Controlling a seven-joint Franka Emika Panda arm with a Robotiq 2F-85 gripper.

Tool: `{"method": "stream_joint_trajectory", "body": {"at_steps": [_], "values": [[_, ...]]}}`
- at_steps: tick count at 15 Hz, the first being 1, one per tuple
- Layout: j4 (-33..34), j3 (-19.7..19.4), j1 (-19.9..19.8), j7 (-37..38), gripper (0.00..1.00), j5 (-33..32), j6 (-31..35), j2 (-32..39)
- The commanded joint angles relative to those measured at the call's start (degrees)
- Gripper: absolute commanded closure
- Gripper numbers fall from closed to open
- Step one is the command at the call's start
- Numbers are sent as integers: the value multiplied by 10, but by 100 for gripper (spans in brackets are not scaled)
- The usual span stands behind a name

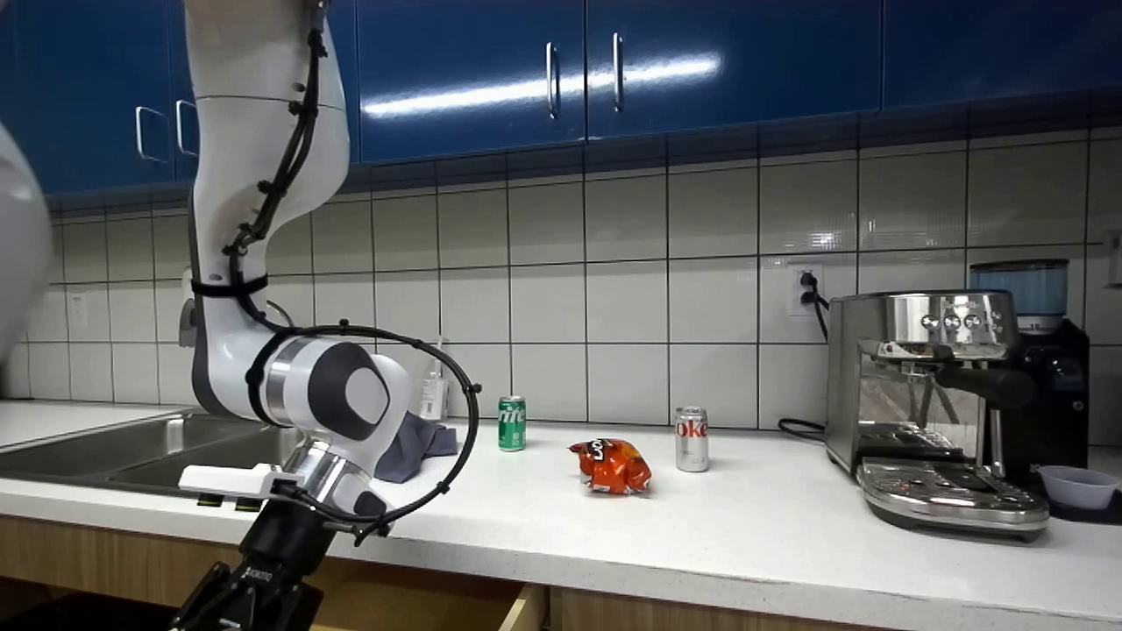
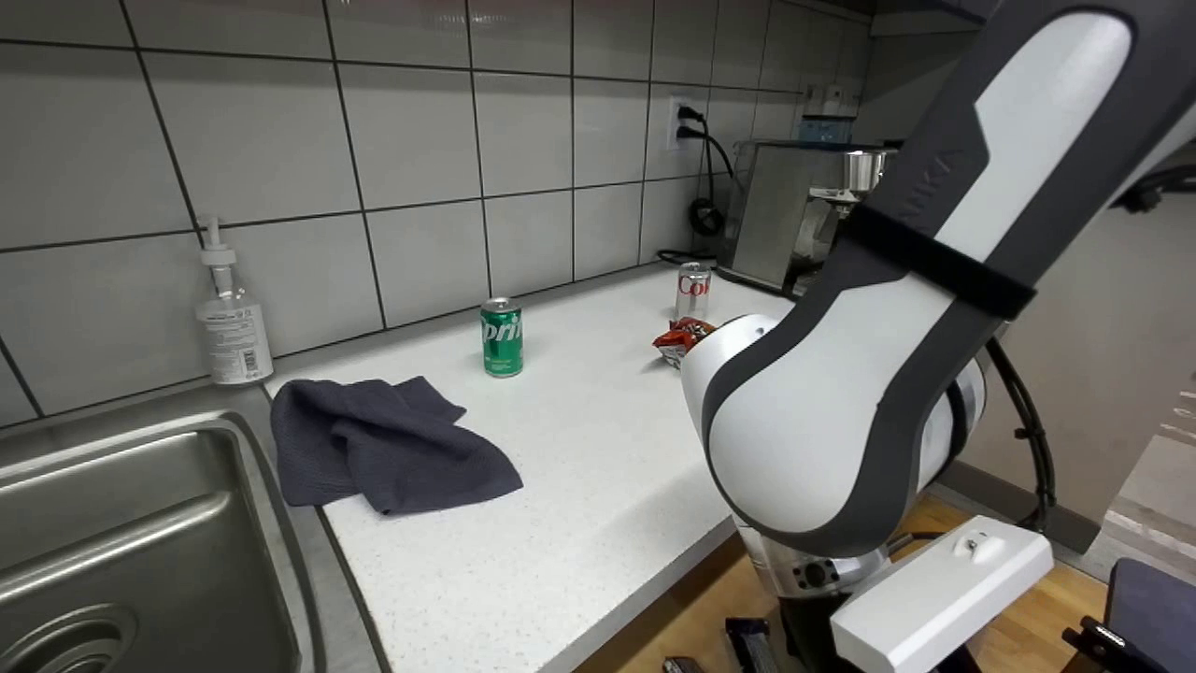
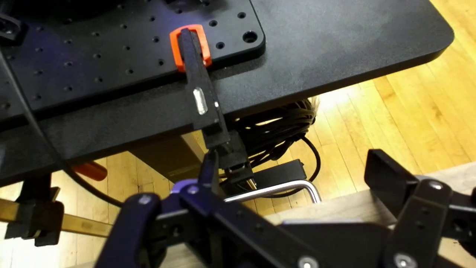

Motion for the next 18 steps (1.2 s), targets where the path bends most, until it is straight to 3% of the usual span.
{"method": "stream_joint_trajectory", "body": {"at_steps": [1, 18], "values": [[36, -13, 4, 4, 0, -31, 30, 28], [92, -12, 4, -37, 0, -69, 121, 36]]}}
